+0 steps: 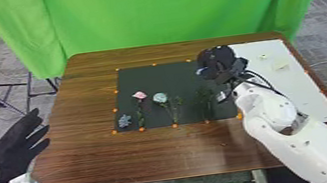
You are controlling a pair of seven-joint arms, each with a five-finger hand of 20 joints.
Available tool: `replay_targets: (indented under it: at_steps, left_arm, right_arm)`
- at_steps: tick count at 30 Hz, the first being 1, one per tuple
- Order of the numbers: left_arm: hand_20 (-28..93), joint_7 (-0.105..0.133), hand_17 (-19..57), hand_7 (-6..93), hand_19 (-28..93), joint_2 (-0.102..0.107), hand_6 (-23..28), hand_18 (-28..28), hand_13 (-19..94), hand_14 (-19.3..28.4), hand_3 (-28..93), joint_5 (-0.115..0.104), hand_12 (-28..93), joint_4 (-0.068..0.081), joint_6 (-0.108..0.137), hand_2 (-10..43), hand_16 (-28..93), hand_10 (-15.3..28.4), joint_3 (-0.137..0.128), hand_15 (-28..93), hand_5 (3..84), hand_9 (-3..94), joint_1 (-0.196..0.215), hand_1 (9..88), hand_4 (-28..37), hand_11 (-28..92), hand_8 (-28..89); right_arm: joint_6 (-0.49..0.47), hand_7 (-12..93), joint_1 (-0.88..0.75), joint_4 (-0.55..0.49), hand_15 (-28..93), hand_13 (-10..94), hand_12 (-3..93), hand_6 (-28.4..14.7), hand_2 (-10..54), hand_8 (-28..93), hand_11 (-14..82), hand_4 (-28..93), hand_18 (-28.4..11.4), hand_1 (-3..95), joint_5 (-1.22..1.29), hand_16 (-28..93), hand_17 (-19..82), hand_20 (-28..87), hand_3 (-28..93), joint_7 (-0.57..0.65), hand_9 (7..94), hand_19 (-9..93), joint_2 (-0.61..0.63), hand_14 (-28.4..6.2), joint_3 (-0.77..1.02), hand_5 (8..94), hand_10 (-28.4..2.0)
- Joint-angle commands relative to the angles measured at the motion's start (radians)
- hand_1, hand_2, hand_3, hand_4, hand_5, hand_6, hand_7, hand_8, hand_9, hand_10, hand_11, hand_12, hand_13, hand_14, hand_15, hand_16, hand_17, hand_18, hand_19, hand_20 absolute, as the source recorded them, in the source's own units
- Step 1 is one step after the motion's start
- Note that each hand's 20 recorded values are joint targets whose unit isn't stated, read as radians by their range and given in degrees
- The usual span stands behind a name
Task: Arrange flowers
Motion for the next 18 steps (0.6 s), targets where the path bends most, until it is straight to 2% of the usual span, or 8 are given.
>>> replay_targets:
  at_steps: [1, 12, 18]
  left_arm:
    - [9, -0.01, -12.5, 19.5, 36, 0.004, 0.3, 18.0, 13, 12.3, 70, -0.005, 18, -0.003, -0.004, 1.2, 6, 8.9, -0.001, 17, 21.1, 17.3, 0.011, 24.1, -28.3, 12, -10]
    - [9, -0.019, -12.5, 19.7, 36, 0.004, 0.4, 18.0, 13, 12.3, 70, -0.003, 18, 0.002, -0.006, 1.2, 6, 8.9, 0.005, 17, 21.1, 17.2, 0.001, 24.3, -28.3, 12, -10]
    - [9, -0.021, -12.5, 19.6, 36, 0.005, 0.4, 18.0, 13, 12.3, 70, -0.002, 18, 0.002, -0.008, 1.4, 6, 8.9, 0.005, 17, 21.1, 17.2, 0.0, 24.3, -28.3, 12, -10]
  right_arm:
    - [-0.072, 54, 0.017, 0.035, 52, 77, 50.9, 3.0, -9.5, -2, 20.9, -28, -16.8, 49.3, -0.016, 39, 26, 47, 82, -0.018, 83.4, 75, -0.096, -0.8, -0.058, 66.6, -5.2]
    - [-0.089, 53, 0.059, 0.129, 53, 76, 49.9, 3.5, -9.5, -3, 19.4, -28, -17.0, 48.4, -0.044, 38, 25, 48, 82, 0.014, 84.2, 74, -0.162, -1.3, -0.123, 66.9, -5.0]
    - [-0.098, 53, 0.062, 0.135, 53, 76, 49.5, 3.5, -9.5, -2, 18.2, -28, -17.1, 47.5, -0.043, 38, 25, 48, 82, 0.026, 83.7, 74, -0.177, -1.2, -0.123, 66.1, -5.1]
